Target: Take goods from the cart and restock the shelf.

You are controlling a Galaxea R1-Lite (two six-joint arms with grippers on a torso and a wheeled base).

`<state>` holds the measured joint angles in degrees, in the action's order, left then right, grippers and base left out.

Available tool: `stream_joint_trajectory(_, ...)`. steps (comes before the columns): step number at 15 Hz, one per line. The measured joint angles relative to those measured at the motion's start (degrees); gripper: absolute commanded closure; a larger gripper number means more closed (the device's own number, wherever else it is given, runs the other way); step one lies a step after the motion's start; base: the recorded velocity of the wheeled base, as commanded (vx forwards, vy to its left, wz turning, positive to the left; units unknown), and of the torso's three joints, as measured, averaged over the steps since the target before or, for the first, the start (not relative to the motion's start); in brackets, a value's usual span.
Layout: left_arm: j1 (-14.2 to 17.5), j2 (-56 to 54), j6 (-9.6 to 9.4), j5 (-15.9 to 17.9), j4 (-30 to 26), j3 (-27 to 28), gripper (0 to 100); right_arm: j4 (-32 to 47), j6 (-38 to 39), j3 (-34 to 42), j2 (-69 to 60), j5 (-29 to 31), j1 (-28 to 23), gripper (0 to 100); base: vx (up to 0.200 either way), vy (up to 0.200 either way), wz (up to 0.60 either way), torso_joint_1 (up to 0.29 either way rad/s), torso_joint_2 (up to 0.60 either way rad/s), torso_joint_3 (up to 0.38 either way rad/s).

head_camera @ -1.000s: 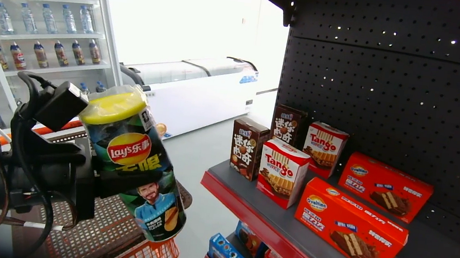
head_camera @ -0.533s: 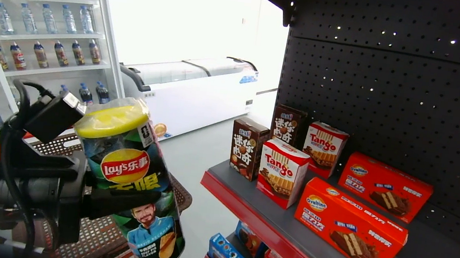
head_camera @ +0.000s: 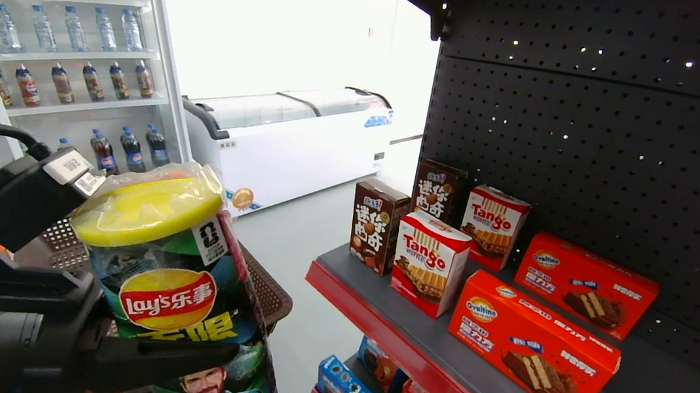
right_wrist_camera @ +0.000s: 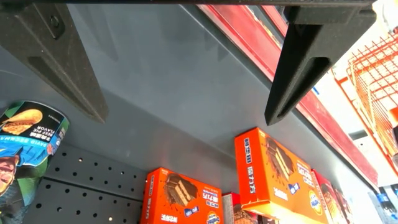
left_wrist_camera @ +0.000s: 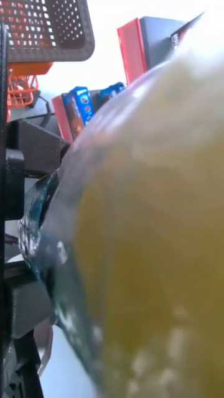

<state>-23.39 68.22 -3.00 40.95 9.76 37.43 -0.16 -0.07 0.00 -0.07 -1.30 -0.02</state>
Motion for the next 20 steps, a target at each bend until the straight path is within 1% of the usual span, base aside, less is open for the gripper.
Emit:
stream_joint_trajectory(5, -0.7, -0.5, -0.67, 0.0, 0.0, 0.0, 100, 0.0, 0.0, 0.0, 0.0, 0.0, 0.0, 0, 0.000, 0.000, 0.00, 0.000, 0.00, 0.000)
stream_joint_trajectory(14, -0.8, -0.4, -0.79, 0.1, 0.0, 0.0, 100, 0.0, 0.0, 0.0, 0.0, 0.0, 0.0, 0, 0.000, 0.000, -0.60, 0.000, 0.00, 0.002)
stream_joint_trajectory(17, -2.5, -0.4, -0.79, 0.1, 0.0, 0.0, 100, 0.0, 0.0, 0.0, 0.0, 0.0, 0.0, 0, 0.000, 0.000, -0.60, 0.001, 0.00, 0.002)
stream_joint_trajectory(20, -3.1, -0.5, -0.77, 0.0, 0.0, 0.2, 100, 0.0, 0.0, 0.0, 0.0, 0.0, 0.0, 0, 0.000, 0.000, -0.60, 0.001, 0.00, -0.001)
